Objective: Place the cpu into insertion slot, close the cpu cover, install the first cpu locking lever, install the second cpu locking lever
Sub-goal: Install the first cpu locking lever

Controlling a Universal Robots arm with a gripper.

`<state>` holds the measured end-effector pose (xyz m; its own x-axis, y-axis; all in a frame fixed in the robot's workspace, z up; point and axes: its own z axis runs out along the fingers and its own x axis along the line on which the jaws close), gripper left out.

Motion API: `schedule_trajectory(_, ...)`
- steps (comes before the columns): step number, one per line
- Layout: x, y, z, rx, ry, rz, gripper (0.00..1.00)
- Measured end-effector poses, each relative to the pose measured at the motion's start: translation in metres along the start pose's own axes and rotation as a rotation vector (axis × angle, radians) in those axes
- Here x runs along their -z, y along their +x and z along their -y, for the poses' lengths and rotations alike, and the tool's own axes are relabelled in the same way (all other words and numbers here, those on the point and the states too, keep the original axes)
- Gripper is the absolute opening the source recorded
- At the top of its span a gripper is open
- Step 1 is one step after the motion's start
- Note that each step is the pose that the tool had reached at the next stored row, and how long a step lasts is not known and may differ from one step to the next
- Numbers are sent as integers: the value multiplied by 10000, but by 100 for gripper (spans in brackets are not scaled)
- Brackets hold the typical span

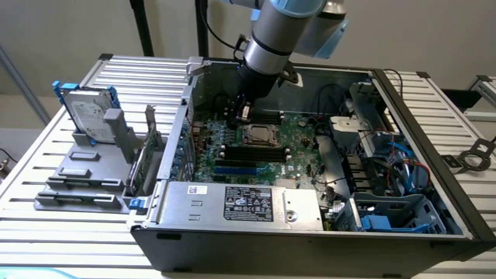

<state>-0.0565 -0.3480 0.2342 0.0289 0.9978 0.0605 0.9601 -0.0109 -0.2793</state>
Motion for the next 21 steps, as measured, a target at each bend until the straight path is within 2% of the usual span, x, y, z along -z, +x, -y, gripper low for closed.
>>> schedule_trajectory(3, 73, -2, 80, 4, 0, -12, 11)
schedule_trajectory(7, 78, -5, 157, -99, -7, -107, 11)
schedule_trajectory(15, 65, -6, 199, -913, -61, -379, 11)
schedule_trajectory(21, 63, -6, 207, -1672, -113, -611, 11)
